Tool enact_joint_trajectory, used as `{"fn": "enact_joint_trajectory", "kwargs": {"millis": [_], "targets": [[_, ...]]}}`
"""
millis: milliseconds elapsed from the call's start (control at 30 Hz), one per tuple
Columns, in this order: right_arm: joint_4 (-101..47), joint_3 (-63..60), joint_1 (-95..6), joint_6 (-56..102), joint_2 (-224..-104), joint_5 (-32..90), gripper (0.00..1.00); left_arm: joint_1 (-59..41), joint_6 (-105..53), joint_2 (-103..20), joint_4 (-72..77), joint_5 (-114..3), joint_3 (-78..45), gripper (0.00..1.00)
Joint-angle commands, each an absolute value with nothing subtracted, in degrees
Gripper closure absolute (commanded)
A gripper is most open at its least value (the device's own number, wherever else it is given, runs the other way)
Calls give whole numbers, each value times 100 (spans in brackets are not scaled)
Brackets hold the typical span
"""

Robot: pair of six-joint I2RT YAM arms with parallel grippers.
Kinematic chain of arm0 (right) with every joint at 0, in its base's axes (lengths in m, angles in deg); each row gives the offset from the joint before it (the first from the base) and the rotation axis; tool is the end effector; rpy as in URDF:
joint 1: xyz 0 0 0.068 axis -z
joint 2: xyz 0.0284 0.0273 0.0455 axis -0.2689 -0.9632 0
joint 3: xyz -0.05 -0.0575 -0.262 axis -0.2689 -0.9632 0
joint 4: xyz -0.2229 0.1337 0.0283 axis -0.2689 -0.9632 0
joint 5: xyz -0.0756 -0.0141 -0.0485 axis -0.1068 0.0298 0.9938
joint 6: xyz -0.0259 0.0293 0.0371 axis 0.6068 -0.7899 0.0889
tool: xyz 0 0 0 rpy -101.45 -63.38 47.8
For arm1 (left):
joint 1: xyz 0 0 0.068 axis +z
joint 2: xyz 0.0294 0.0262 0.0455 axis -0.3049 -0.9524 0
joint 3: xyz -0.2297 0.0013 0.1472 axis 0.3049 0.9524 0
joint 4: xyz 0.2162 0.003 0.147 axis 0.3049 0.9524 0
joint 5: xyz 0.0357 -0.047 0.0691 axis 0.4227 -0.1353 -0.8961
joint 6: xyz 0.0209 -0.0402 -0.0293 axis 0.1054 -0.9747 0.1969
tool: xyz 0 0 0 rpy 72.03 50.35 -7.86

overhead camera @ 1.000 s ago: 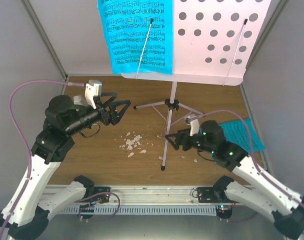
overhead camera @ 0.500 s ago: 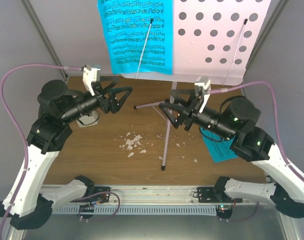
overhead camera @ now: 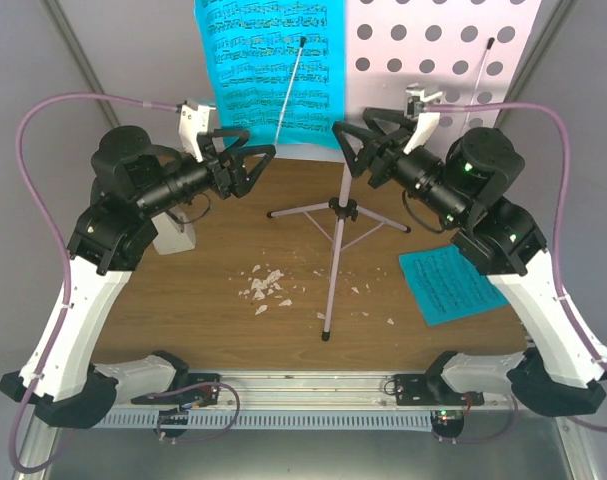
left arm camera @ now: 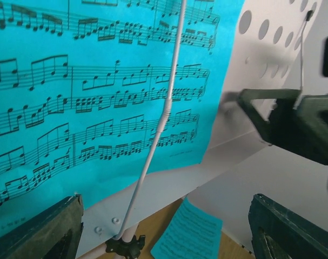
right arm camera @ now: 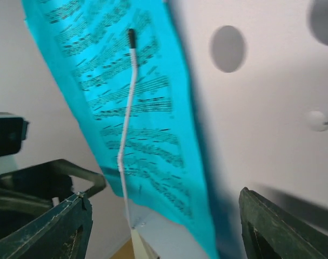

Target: Pack up the instrument practice props

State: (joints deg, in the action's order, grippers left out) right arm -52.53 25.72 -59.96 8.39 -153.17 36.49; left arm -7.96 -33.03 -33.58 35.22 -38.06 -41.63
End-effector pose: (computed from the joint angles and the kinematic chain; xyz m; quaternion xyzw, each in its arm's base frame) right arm 0.1534 0.1502 0.5560 -0.1329 0.6532 0.4067 0.6247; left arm 0.1801 -0.1038 0.5300 0.1976 0.6836 -0.4050 0.5741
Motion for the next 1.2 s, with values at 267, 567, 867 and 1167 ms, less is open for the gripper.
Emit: {"fn": "enact_joint_trajectory", "kwargs": {"millis": [267, 567, 867, 1167], "targets": [[-5012, 2715, -5110, 504, -15517, 2145, 37, -802, -3321, -3296, 3335, -3600, -4398, 18], [-4978, 3003, -5015, 519, -15861, 2084, 44, -794, -3225, -3240, 3366, -3576, -4268, 19], [-4817, 3216, -5011, 425, -16173, 1970, 46, -799, -3189, -3259, 3293, -3473, -4251, 19], [-4540, 3242, -5007, 365, -16350, 1714, 54, -800, -3325, -3377, 2943, -3296, -4244, 22]]}}
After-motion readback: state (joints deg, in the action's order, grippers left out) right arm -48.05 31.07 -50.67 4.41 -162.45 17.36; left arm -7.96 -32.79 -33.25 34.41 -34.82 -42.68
